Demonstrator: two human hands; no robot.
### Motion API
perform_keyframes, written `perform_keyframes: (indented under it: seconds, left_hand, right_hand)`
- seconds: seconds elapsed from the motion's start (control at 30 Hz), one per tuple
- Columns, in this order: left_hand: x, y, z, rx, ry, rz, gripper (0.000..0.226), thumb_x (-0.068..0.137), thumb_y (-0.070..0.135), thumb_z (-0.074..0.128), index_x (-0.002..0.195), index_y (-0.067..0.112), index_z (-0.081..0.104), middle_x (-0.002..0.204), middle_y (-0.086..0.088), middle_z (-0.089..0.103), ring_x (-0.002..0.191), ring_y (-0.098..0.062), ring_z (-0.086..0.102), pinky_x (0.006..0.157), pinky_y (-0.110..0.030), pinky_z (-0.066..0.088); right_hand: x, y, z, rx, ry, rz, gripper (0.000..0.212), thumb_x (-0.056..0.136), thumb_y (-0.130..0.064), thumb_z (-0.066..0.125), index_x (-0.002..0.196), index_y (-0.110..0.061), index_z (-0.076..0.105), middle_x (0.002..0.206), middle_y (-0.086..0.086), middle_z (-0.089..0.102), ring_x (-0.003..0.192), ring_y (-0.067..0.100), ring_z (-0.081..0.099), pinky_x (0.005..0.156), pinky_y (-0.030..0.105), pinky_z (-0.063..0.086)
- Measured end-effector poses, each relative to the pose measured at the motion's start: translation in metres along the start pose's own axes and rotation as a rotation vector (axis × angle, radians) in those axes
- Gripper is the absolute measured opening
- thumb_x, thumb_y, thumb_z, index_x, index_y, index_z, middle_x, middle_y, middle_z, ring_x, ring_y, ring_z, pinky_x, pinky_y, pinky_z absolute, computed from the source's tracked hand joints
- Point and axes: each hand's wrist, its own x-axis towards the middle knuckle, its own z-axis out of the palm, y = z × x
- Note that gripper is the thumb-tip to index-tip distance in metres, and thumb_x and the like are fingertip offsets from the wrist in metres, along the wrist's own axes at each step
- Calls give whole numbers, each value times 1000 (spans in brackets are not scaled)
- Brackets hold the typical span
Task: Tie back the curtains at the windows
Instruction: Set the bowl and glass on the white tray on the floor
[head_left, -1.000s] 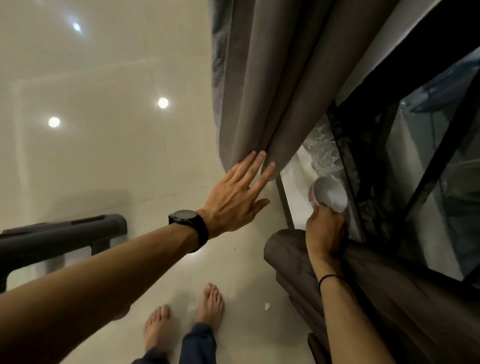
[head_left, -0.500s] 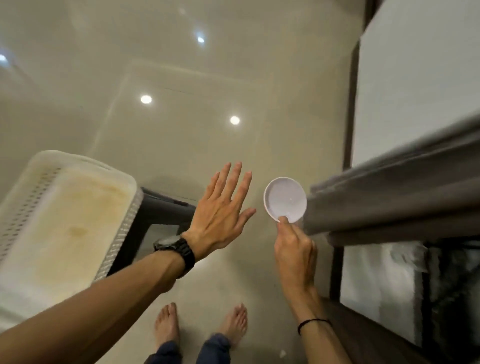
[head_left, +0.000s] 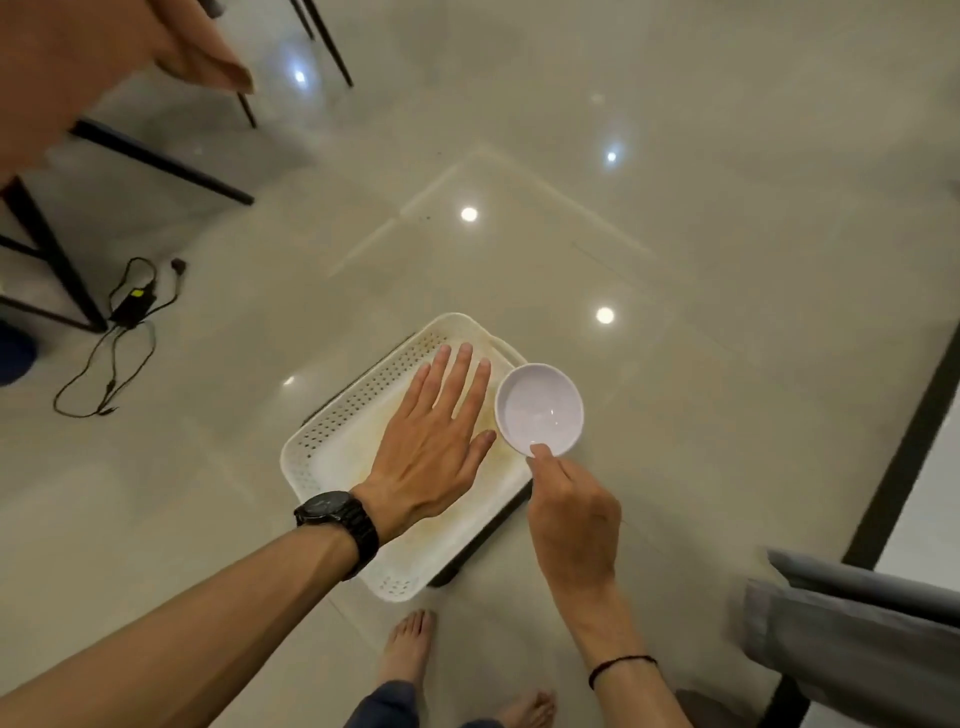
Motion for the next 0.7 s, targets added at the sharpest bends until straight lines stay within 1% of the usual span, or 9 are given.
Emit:
perform_keyframes:
  seconds: [0.07,0.1,0.13,0.23,0.37,0.57,0.63,0.67,0.7]
  left_hand:
    - [-12,-26,2,13,-25,-22,72,109,48,27,166,9,4,174,-17,-3,161,-34,-7,130,-53,12]
    - [-16,-35,5,17,-25,-24,72,109,47,28,166,8,5,174,-17,-2,161,-34,-7,130,-53,13]
    - [-20,-44,8,19,-19,-34,72,109,46,30,166,8,6,174,-18,0,161,-34,-6,130,-53,13]
    - [-28,-60,19,23,3,-58,72,109,45,30,166,8,7,174,-18,1,161,-35,-5,130,-52,11]
    - [-28,-62,40,7,7,-72,73,108,46,32,166,7,9,173,-19,3,161,-35,-4,130,-53,11]
    - [-20,-51,69,5,-26,-70,73,108,46,30,165,7,10,173,-20,3,161,-37,-3,130,-55,12]
    - [-19,-45,74,-2,-30,-70,73,107,46,28,166,7,8,173,-21,2,161,-38,-3,129,-56,11]
    - [-18,-41,75,-9,-23,-65,73,107,46,27,166,7,8,173,-21,2,161,-38,-3,129,-56,11]
    - [-15,-34,75,-19,-9,-54,73,107,46,27,166,7,8,173,-20,2,161,-38,-3,130,-56,10]
  right_hand:
    - [8,-19,21,-62,-56,-26,10,86,-9,75,97,-9,78,54,-1,59,55,10,31,49,18,22]
    - [10,-25,32,-94,-89,-9,14,81,-5,82,93,-12,77,52,-2,56,57,11,33,47,19,22]
    - [11,-29,45,-120,-121,5,19,77,-1,84,88,-14,76,50,-4,54,59,12,34,45,19,23]
    - [12,-31,72,-169,-164,38,24,70,8,81,75,-14,71,47,-2,51,61,17,39,45,22,28]
    - [17,-22,94,-261,-208,36,25,67,13,73,71,-11,69,51,3,53,64,26,49,52,29,35]
    - [23,-17,117,-370,-382,14,29,67,8,68,57,-16,55,44,3,48,66,26,45,62,37,34]
    - [21,-17,117,-351,-415,28,21,73,3,65,67,-16,59,49,4,54,70,27,47,65,38,34]
    - [19,-15,116,-332,-400,25,14,78,-1,62,80,-14,65,53,4,58,73,27,48,67,39,35]
    - [18,-11,112,-314,-377,49,19,83,-5,59,98,-12,68,58,5,62,74,28,49,67,39,35]
